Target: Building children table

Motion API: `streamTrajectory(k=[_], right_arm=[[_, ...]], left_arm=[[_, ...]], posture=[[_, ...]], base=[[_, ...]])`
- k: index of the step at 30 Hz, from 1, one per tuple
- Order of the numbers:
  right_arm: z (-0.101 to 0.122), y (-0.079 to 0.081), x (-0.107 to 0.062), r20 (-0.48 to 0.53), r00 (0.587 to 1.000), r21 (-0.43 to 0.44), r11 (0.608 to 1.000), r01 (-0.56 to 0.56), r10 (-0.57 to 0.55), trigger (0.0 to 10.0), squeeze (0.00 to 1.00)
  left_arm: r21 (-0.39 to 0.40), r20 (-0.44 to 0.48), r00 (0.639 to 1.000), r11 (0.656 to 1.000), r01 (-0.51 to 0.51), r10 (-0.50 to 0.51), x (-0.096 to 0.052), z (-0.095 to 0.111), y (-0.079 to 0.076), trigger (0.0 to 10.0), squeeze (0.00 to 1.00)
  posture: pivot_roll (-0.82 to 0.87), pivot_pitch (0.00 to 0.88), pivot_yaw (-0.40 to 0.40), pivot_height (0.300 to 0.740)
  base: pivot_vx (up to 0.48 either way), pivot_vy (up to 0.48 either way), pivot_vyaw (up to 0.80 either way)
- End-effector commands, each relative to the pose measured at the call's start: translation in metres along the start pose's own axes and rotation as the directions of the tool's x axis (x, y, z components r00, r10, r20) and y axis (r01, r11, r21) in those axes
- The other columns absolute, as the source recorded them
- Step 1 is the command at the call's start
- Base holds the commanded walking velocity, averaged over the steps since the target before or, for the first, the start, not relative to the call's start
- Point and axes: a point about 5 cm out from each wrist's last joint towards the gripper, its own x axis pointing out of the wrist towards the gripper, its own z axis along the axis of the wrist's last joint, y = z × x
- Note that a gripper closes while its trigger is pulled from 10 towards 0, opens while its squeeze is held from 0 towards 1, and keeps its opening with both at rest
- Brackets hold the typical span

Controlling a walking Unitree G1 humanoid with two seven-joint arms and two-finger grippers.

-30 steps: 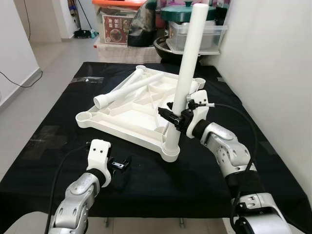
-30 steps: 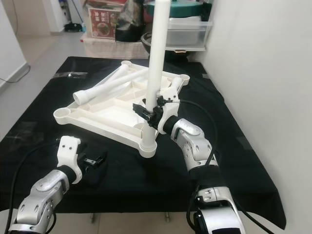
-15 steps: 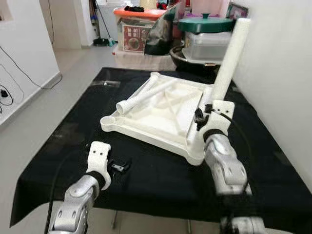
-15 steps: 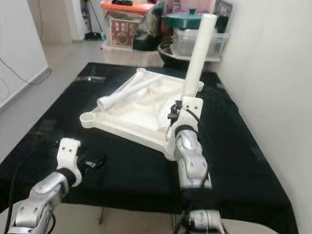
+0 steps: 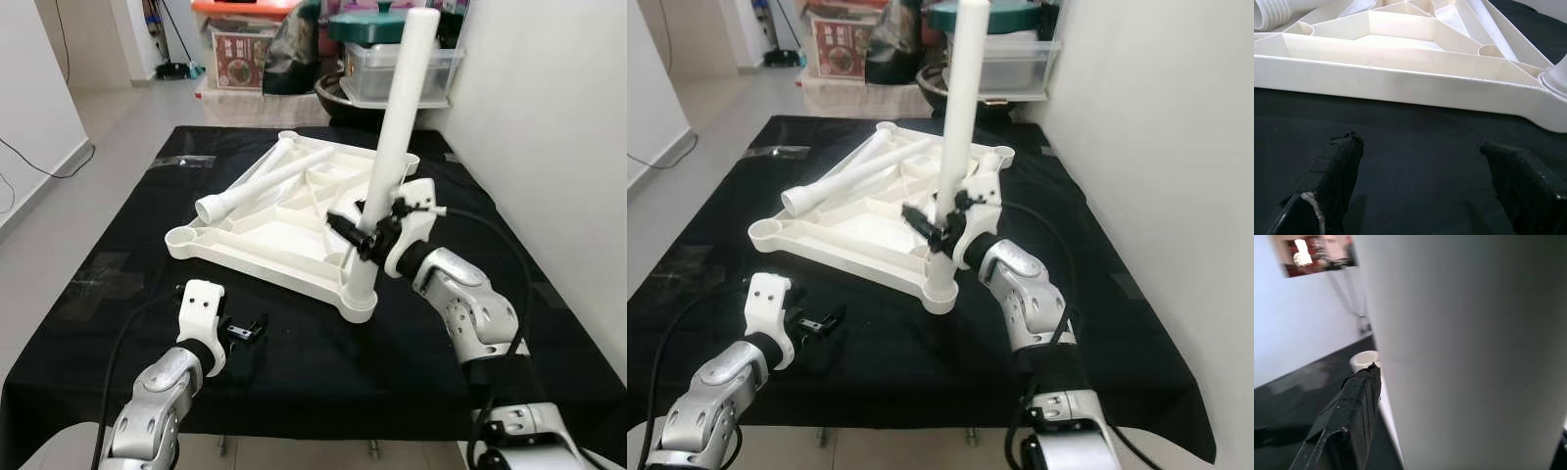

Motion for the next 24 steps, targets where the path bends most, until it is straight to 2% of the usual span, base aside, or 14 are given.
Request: streamTrajectory(k=[1,6,7,10,12,14,16,17,19,20,21,22,23,24], right_arm=[[-0.008,0.015,0.008,-0.007,0.994,0.017,0.993,-0.113,0.113,0.6,0.00],[-0.019,-0.001,0.012,-0.016,0.984,0.042,0.983,0.179,-0.178,0.0,0.00],[-0.021,-0.013,0.011,-0.027,0.941,0.030,0.941,0.337,-0.336,0.0,0.00],[-0.032,-0.049,-0.020,-0.109,0.621,-0.008,0.625,0.780,-0.776,0.0,0.00],[-0.032,-0.049,-0.020,-0.109,0.621,-0.008,0.625,0.780,-0.776,0.0,0.00],[-0.038,-0.046,-0.037,-0.091,0.519,-0.031,0.523,0.852,-0.850,0.0,0.00],[-0.039,-0.040,-0.039,-0.080,0.521,-0.037,0.525,0.850,-0.850,0.8,0.00],[-0.037,-0.029,-0.037,-0.071,0.551,-0.028,0.554,0.832,-0.832,10.0,0.00],[-0.032,-0.011,-0.023,-0.051,0.672,-0.050,0.674,0.737,-0.739,10.0,0.00],[-0.032,-0.011,-0.023,-0.051,0.672,-0.050,0.674,0.737,-0.739,10.0,0.00],[-0.026,-0.004,-0.017,-0.014,0.726,-0.034,0.726,0.687,-0.687,10.0,0.18],[-0.016,0.001,-0.010,0.039,0.765,0.000,0.766,0.643,-0.643,10.0,1.00],[-0.009,0.004,-0.006,0.077,0.781,0.027,0.784,0.620,-0.620,10.0,1.00],[0.000,0.008,0.003,0.101,0.838,0.032,0.843,0.536,-0.537,10.0,0.29]], left_arm=[[0.003,0.000,1.000,1.000,-0.008,0.008,0.000,0.000,0.004,10.0,0.00],[0.002,0.005,1.000,1.000,-0.010,0.010,-0.001,0.002,0.005,10.0,0.00],[0.002,0.001,1.000,1.000,-0.006,0.006,-0.002,0.001,0.004,10.0,0.00],[-0.001,-0.007,1.000,1.000,0.011,-0.011,0.000,-0.002,0.001,10.0,0.00],[-0.001,-0.007,1.000,1.000,0.011,-0.011,0.000,-0.002,0.001,10.0,0.00],[0.003,-0.006,1.000,1.000,0.021,-0.021,0.003,-0.001,-0.001,10.0,0.00],[0.003,-0.004,1.000,1.000,0.024,-0.024,0.004,0.000,-0.001,10.0,0.00],[0.002,0.000,1.000,1.000,0.026,-0.026,0.005,0.002,-0.001,10.0,0.00],[-0.003,0.004,0.999,0.999,0.033,-0.033,0.006,0.003,-0.002,10.0,0.00],[-0.003,0.004,0.999,0.999,0.033,-0.033,0.006,0.003,-0.002,10.0,0.00],[-0.002,0.000,0.999,0.999,0.039,-0.039,0.006,0.001,-0.004,10.0,0.00],[-0.003,-0.002,0.999,0.999,0.044,-0.044,0.006,0.001,-0.004,10.0,0.00],[-0.004,-0.003,0.999,0.999,0.047,-0.047,0.006,0.000,-0.005,10.0,0.00],[-0.007,0.000,0.999,0.999,0.046,-0.046,0.005,0.001,-0.004,10.0,0.00]], posture=[[0.07,0.000,-0.068,0.740],[0.07,0.000,-0.058,0.740],[0.06,0.000,-0.052,0.740],[0.04,0.000,-0.042,0.740],[0.04,0.000,-0.042,0.740],[0.03,0.000,-0.030,0.740],[0.02,0.000,-0.028,0.740],[0.01,0.000,-0.023,0.740],[0.00,0.000,-0.017,0.740],[0.00,0.000,-0.017,0.740],[0.00,0.000,-0.015,0.740],[0.00,0.000,-0.017,0.740],[0.00,0.000,-0.018,0.740],[0.00,0.000,-0.020,0.740]], base=[[0.000,0.000,0.00],[0.000,0.000,0.00],[0.000,0.000,0.00],[0.000,0.000,0.00],[0.000,0.000,0.00],[0.000,0.000,0.00],[0.000,0.000,0.00],[0.000,0.000,0.00],[0.000,0.000,0.00],[0.000,0.000,0.00],[0.000,0.000,0.00],[0.000,0.000,0.00],[0.000,0.000,0.00],[0.000,0.000,0.00]])
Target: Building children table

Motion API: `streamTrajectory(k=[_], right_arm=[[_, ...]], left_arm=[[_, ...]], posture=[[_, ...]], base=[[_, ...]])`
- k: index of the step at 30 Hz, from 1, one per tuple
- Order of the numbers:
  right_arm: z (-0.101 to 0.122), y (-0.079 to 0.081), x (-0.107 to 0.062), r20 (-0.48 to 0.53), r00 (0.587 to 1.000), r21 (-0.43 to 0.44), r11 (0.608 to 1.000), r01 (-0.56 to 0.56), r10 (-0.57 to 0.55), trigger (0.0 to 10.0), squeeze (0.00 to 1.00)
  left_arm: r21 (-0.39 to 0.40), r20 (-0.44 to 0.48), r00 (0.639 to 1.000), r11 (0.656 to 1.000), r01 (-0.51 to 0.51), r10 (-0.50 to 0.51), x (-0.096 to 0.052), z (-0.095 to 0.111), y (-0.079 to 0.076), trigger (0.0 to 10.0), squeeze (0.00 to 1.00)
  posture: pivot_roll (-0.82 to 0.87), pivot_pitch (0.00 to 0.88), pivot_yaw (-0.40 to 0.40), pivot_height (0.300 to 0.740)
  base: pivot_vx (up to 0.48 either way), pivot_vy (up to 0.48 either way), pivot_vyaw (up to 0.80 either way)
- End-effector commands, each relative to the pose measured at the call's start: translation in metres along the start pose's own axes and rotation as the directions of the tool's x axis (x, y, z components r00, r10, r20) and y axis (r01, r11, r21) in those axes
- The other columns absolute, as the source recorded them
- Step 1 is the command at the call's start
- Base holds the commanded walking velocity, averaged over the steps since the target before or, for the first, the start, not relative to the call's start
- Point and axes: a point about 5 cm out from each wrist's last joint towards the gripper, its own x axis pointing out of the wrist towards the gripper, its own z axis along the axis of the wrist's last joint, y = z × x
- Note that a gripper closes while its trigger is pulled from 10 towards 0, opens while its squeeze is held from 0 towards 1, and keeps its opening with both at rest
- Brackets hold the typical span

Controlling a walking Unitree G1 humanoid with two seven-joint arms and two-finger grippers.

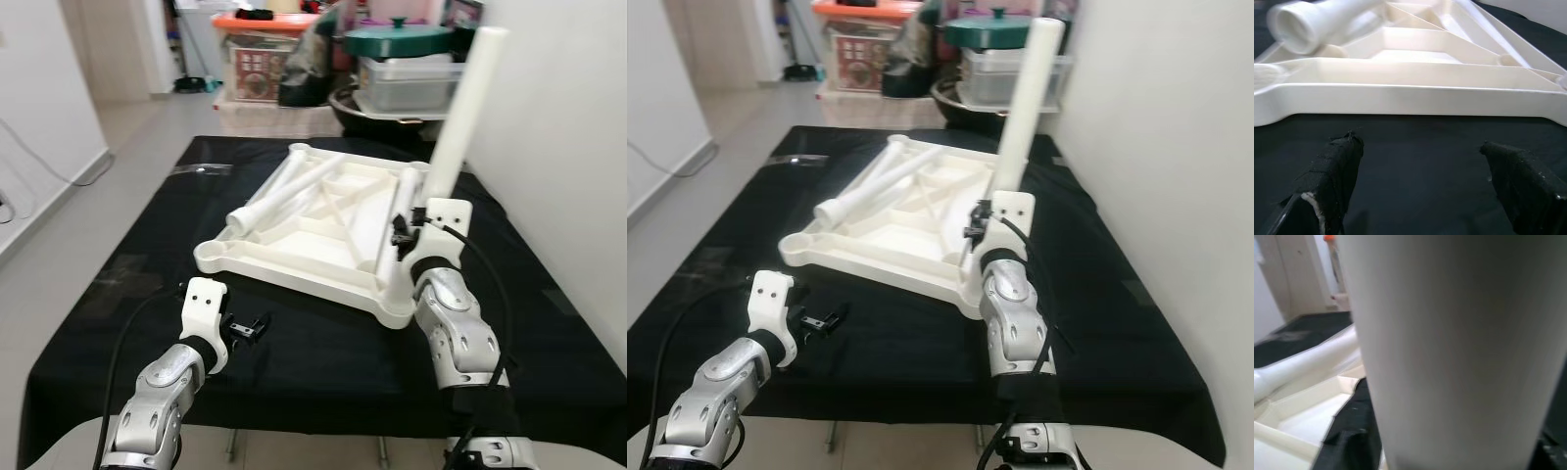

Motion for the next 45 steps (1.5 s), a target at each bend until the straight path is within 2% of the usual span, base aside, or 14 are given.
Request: streamTrajectory(k=[1,3,11,12,14,22,27,29,30,34,35,39,40,45], right_arm=[[0.011,0.014,0.005,0.039,0.992,0.027,0.992,-0.122,0.121,10.0,0.29],[0.027,0.026,0.012,0.061,0.946,0.078,0.944,-0.322,0.318,10.0,0.00],[0.032,0.046,-0.006,0.016,0.639,-0.051,0.639,-0.768,0.769,8.7,0.00],[0.021,0.048,-0.008,-0.029,0.602,-0.047,0.601,-0.798,0.798,0.0,0.00],[0.012,0.049,-0.009,-0.056,0.595,-0.036,0.594,-0.803,0.802,0.0,0.00],[-0.006,0.021,0.025,-0.080,0.954,0.023,0.958,-0.287,0.288,0.0,0.00],[-0.008,-0.035,0.008,-0.047,0.949,-0.001,0.951,0.311,-0.310,0.0,0.00],[-0.004,-0.036,-0.001,-0.011,0.943,-0.017,0.943,0.333,-0.333,2.0,0.00],[0.001,-0.030,-0.007,0.016,0.952,-0.042,0.951,0.308,-0.307,10.0,0.00],[0.010,0.014,-0.015,0.103,0.994,-0.022,0.999,-0.023,0.025,10.0,0.00],[0.011,0.021,-0.014,0.098,0.990,-0.005,0.995,-0.097,0.097,10.0,1.00],[0.016,0.040,-0.001,0.051,0.951,-0.035,0.952,-0.304,0.305,10.0,0.93],[0.017,0.043,0.002,0.031,0.923,-0.025,0.924,-0.382,0.383,10.0,0.00],[0.023,0.047,0.002,-0.002,0.749,-0.086,0.746,-0.661,0.663,10.0,0.00]], left_arm=[[-0.005,-0.004,1.000,1.000,0.013,-0.013,0.000,-0.002,-0.001,10.0,0.00],[-0.011,-0.002,1.000,1.000,0.005,-0.005,-0.001,-0.002,0.001,10.0,0.00],[-0.016,-0.002,1.000,1.000,0.012,-0.012,-0.001,-0.003,-0.001,10.0,0.00],[-0.017,0.000,1.000,1.000,0.012,-0.012,-0.001,-0.003,0.000,10.0,0.00],[-0.017,0.002,1.000,1.000,0.011,-0.011,-0.001,-0.002,0.000,10.0,0.00],[-0.015,0.003,1.000,1.000,0.005,-0.005,-0.002,-0.001,0.002,10.0,0.00],[-0.009,-0.009,1.000,1.000,0.023,-0.023,-0.002,-0.002,-0.001,10.0,0.00],[-0.008,-0.008,1.000,1.000,0.025,-0.025,-0.001,-0.002,0.000,10.0,0.00],[-0.007,-0.006,1.000,1.000,0.026,-0.026,0.000,-0.001,0.000,10.0,0.00],[-0.014,0.001,1.000,1.000,0.028,-0.028,0.001,0.000,-0.001,10.0,0.00],[-0.016,0.001,1.000,0.999,0.029,-0.029,0.001,0.000,-0.002,10.0,0.00],[-0.017,0.001,0.999,0.999,0.034,-0.034,0.000,-0.001,-0.003,10.0,0.00],[-0.018,0.001,0.999,0.999,0.035,-0.034,-0.001,-0.001,-0.002,10.0,0.00],[-0.015,0.002,1.000,0.999,0.031,-0.031,0.000,-0.001,0.002,10.0,0.00]], posture=[[0.00,0.000,-0.020,0.740],[0.00,0.000,-0.021,0.740],[0.00,0.000,-0.016,0.740],[0.00,0.000,-0.018,0.740],[0.01,0.000,-0.020,0.740],[0.00,0.000,-0.007,0.740],[0.00,0.000,0.008,0.740],[0.00,0.000,0.008,0.740],[-0.01,0.000,0.010,0.740],[-0.01,0.000,0.008,0.740],[-0.01,0.000,0.007,0.740],[-0.01,0.000,0.007,0.740],[-0.01,0.000,0.010,0.740],[0.00,0.000,0.009,0.740]], base=[[0.000,0.000,0.00],[0.000,0.000,0.00],[0.000,0.000,0.00],[0.000,0.000,0.00],[0.000,0.000,0.00],[0.000,0.000,0.00],[0.000,0.000,0.00],[0.000,0.000,0.00],[0.000,0.000,0.00],[0.000,0.000,0.00],[0.000,0.000,0.00],[0.000,0.000,0.00],[0.000,0.000,0.00],[0.000,0.000,0.00]])
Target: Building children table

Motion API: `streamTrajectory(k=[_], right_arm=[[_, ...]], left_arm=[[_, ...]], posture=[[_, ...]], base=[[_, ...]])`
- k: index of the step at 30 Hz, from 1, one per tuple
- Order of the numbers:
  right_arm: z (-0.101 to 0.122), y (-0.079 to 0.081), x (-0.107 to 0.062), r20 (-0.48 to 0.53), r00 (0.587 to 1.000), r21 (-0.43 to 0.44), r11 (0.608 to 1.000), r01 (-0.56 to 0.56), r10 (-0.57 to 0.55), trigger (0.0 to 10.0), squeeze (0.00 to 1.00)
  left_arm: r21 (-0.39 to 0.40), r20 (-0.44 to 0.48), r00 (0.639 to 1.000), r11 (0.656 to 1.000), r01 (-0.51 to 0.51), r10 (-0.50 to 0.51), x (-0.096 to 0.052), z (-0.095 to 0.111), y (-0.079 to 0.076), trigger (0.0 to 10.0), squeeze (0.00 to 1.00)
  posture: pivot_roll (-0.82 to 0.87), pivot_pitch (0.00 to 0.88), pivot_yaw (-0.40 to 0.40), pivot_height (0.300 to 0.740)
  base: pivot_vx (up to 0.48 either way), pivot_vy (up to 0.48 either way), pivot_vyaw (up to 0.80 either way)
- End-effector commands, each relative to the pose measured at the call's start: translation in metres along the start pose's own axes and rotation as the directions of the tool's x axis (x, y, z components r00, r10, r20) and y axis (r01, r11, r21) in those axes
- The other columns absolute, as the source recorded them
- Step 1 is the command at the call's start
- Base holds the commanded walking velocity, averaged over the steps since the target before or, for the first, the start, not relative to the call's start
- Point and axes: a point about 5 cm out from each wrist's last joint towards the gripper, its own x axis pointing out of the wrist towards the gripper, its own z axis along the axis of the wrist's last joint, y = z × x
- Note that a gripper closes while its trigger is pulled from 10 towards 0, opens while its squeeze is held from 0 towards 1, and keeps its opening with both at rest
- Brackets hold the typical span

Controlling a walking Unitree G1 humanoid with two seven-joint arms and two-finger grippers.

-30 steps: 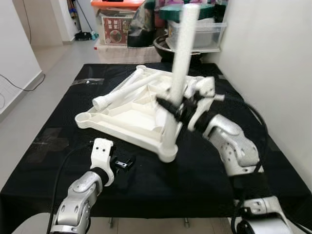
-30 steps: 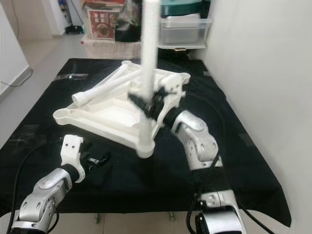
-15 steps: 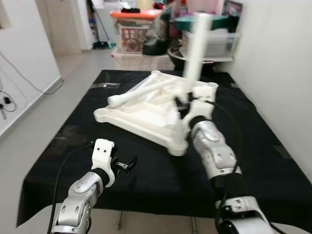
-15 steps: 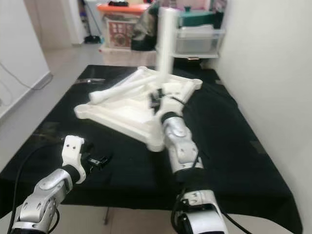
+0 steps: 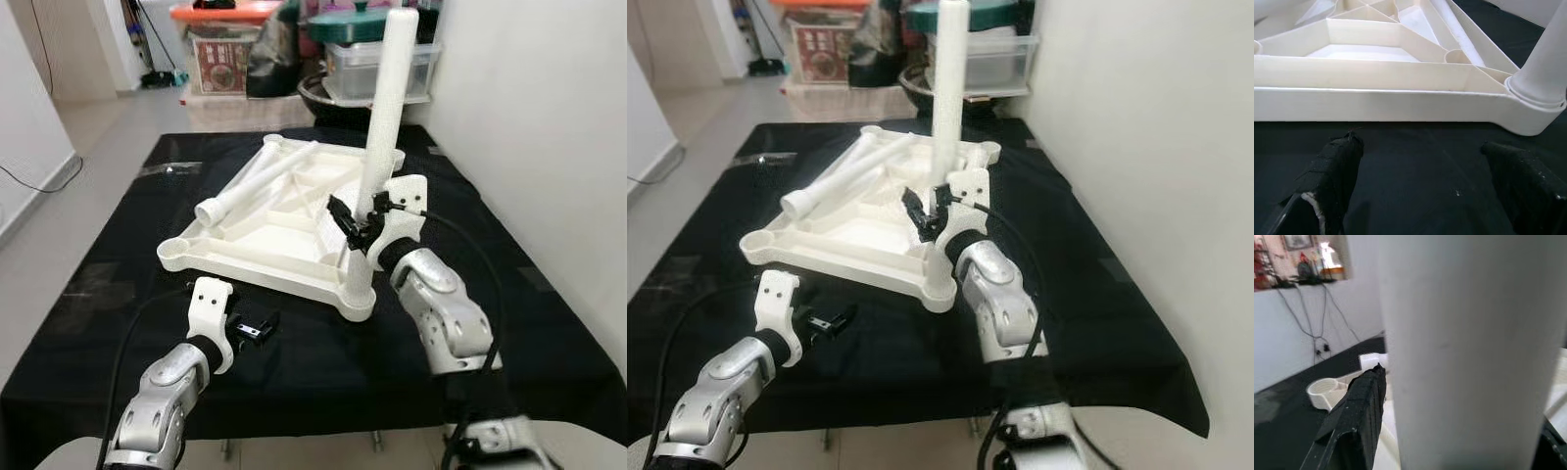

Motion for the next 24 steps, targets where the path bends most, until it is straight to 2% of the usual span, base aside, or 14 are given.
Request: streamTrajectory(k=[1,3,4,6,8,11,13,16,17,18,19,21,22,24], right_arm=[[-0.001,0.017,0.003,-0.007,0.978,-0.016,0.978,-0.209,0.209,10.0,0.00],[-0.009,0.020,-0.001,-0.053,0.946,-0.023,0.947,-0.321,0.320,10.0,0.00],[-0.015,0.023,-0.002,-0.068,0.927,-0.006,0.929,-0.369,0.368,7.3,0.00],[-0.018,0.026,-0.003,-0.077,0.913,0.008,0.916,-0.401,0.401,7.3,0.00],[-0.029,0.031,-0.003,-0.097,0.897,0.018,0.902,-0.431,0.431,0.0,0.00],[-0.037,0.032,0.001,-0.094,0.905,0.048,0.910,-0.412,0.415,0.0,0.00],[-0.039,0.015,0.010,-0.089,0.983,0.061,0.986,-0.158,0.163,0.0,0.00],[-0.040,0.011,0.012,-0.090,0.991,0.064,0.994,-0.089,0.095,0.0,0.00],[-0.044,-0.006,0.010,-0.122,0.985,0.062,0.989,0.133,-0.125,0.0,0.00],[-0.047,-0.022,0.002,-0.144,0.932,0.049,0.938,0.342,-0.332,0.0,0.00],[-0.047,-0.022,0.002,-0.144,0.932,0.049,0.938,0.342,-0.332,0.0,0.00],[-0.056,-0.040,-0.024,-0.171,0.762,0.013,0.772,0.636,-0.625,0.0,0.00],[-0.060,-0.038,-0.033,-0.178,0.725,0.008,0.736,0.677,-0.665,0.0,0.00],[-0.060,-0.038,-0.033,-0.178,0.725,0.008,0.736,0.677,-0.665,0.0,0.00]], left_arm=[[0.001,0.001,1.000,1.000,-0.009,0.009,-0.001,0.000,0.006,10.0,0.00],[0.000,0.010,1.000,1.000,-0.005,0.005,0.000,0.003,0.005,10.0,0.00],[0.001,0.011,1.000,1.000,-0.004,0.004,0.001,0.003,0.005,10.0,0.00],[0.002,0.011,1.000,1.000,-0.003,0.003,0.001,0.003,0.005,10.0,0.00],[0.003,0.012,1.000,1.000,-0.002,0.002,0.002,0.003,0.004,10.0,0.00],[0.003,0.013,1.000,1.000,-0.003,0.002,0.002,0.003,0.004,10.0,0.00],[0.004,0.011,1.000,1.000,-0.005,0.005,0.000,0.003,0.005,10.0,0.00],[0.005,0.011,1.000,1.000,-0.006,0.006,0.000,0.003,0.005,10.0,0.00],[0.011,0.004,1.000,1.000,-0.005,0.005,-0.001,0.002,0.005,10.0,0.00],[0.014,0.003,1.000,1.000,-0.004,0.004,-0.002,0.002,0.005,10.0,0.00],[0.014,0.003,1.000,1.000,-0.004,0.004,-0.002,0.002,0.005,10.0,0.00],[0.016,0.008,1.000,1.000,-0.010,0.010,-0.001,0.004,0.006,10.0,0.00],[0.014,0.012,1.000,1.000,-0.014,0.014,-0.001,0.004,0.006,10.0,0.00],[0.014,0.012,1.000,1.000,-0.014,0.014,-0.001,0.004,0.006,10.0,0.00]], posture=[[0.00,0.000,0.009,0.740],[0.00,0.000,0.007,0.740],[0.00,0.000,0.009,0.740],[0.00,0.000,0.009,0.740],[0.01,0.000,0.006,0.740],[0.01,0.000,0.003,0.740],[0.02,0.000,0.000,0.740],[0.02,0.000,0.000,0.740],[0.03,0.000,-0.001,0.740],[0.04,0.000,-0.009,0.740],[0.04,0.000,-0.009,0.740],[0.04,0.000,-0.017,0.740],[0.04,0.000,-0.019,0.740],[0.04,0.000,-0.019,0.740]], base=[[0.000,0.000,0.00],[0.000,0.000,0.00],[0.000,0.000,0.00],[0.000,0.000,0.00],[0.000,0.000,0.00],[0.000,0.000,0.00],[0.000,0.000,0.00],[0.000,0.000,0.00],[0.000,0.000,0.00],[0.000,0.000,0.00],[0.000,0.000,0.00],[0.000,0.000,0.00],[0.000,0.000,0.00],[0.000,0.000,0.00]])
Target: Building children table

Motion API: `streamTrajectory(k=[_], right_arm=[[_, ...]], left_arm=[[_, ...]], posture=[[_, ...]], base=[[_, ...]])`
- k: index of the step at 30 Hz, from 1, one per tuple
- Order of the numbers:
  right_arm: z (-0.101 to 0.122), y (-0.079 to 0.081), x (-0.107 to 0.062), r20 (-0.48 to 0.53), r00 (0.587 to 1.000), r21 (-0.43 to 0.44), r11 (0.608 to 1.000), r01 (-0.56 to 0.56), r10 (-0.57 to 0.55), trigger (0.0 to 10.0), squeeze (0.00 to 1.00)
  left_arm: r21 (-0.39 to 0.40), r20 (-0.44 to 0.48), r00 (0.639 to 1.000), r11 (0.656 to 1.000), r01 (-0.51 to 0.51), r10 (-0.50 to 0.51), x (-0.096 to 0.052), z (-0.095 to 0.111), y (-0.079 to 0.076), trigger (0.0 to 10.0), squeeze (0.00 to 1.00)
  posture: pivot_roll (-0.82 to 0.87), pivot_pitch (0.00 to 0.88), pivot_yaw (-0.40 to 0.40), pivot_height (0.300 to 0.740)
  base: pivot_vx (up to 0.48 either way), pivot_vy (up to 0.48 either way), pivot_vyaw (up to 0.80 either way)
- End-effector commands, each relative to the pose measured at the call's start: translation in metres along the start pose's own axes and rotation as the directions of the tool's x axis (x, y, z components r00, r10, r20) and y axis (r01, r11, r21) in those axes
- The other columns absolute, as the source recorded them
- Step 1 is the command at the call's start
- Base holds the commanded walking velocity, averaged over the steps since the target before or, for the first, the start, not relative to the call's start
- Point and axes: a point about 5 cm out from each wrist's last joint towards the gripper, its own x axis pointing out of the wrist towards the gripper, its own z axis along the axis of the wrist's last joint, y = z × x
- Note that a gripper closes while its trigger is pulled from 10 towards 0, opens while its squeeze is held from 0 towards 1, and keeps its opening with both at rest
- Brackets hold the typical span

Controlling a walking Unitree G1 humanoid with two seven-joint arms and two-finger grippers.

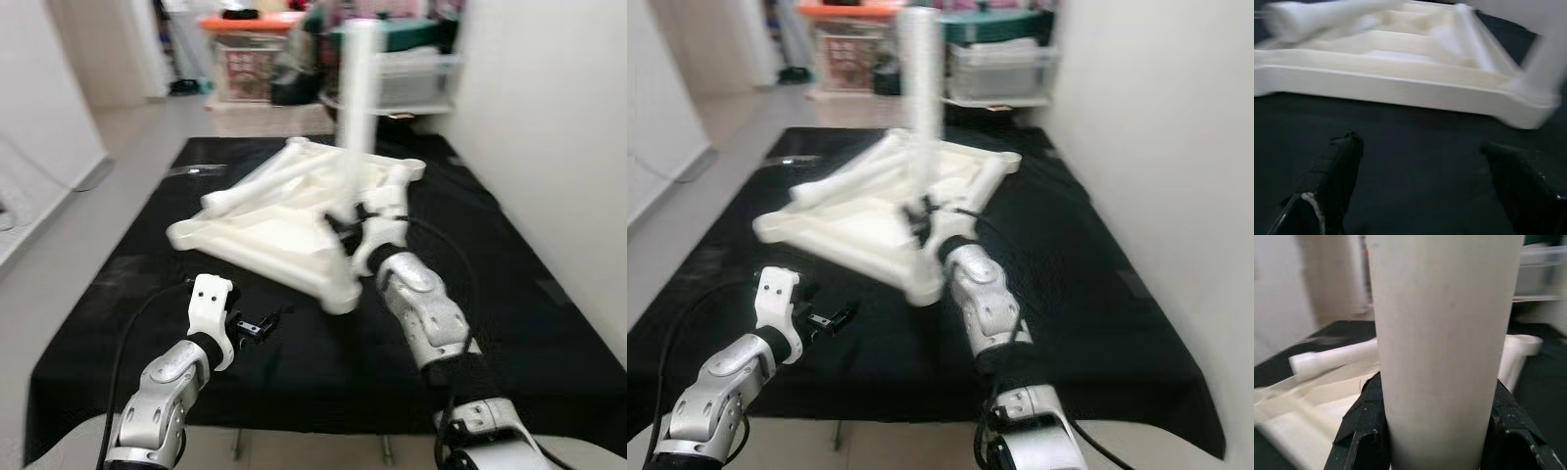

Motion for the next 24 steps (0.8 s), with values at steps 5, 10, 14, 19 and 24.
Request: streamTrajectory(k=[5,10,14,19,24], right_arm=[[-0.017,0.012,-0.023,-0.070,0.997,-0.021,1.000,0.011,-0.013,10.0,0.00],[-0.002,0.025,-0.023,0.034,0.990,0.040,0.990,-0.135,0.134,10.0,1.00],[0.023,0.032,-0.004,0.071,0.938,0.033,0.939,-0.343,0.340,10.0,0.00],[0.039,0.040,0.002,0.082,0.769,0.013,0.771,-0.637,0.634,10.0,0.00],[0.024,0.046,0.000,-0.007,0.598,-0.036,0.597,-0.801,0.802,1.1,0.00]], left_arm=[[0.001,0.004,1.000,1.000,0.005,-0.005,-0.002,-0.001,-0.003,10.0,0.00],[-0.002,0.001,1.000,1.000,-0.001,0.001,-0.003,-0.003,-0.001,10.0,0.00],[-0.004,0.006,1.000,1.000,-0.012,0.012,-0.003,-0.001,0.002,10.0,0.00],[-0.010,0.011,1.000,1.000,-0.009,0.009,-0.001,-0.001,0.000,10.0,0.00],[-0.005,0.017,1.000,1.000,-0.012,0.012,0.000,0.001,0.000,10.0,0.00]], posture=[[0.04,0.000,-0.026,0.740],[0.04,0.000,-0.032,0.740],[0.05,0.000,-0.042,0.740],[0.06,0.000,-0.048,0.740],[0.07,0.000,-0.062,0.740]], base=[[0.000,0.000,0.00],[0.000,0.000,0.00],[0.000,0.000,0.00],[0.000,0.000,0.00],[0.000,0.000,0.00]])
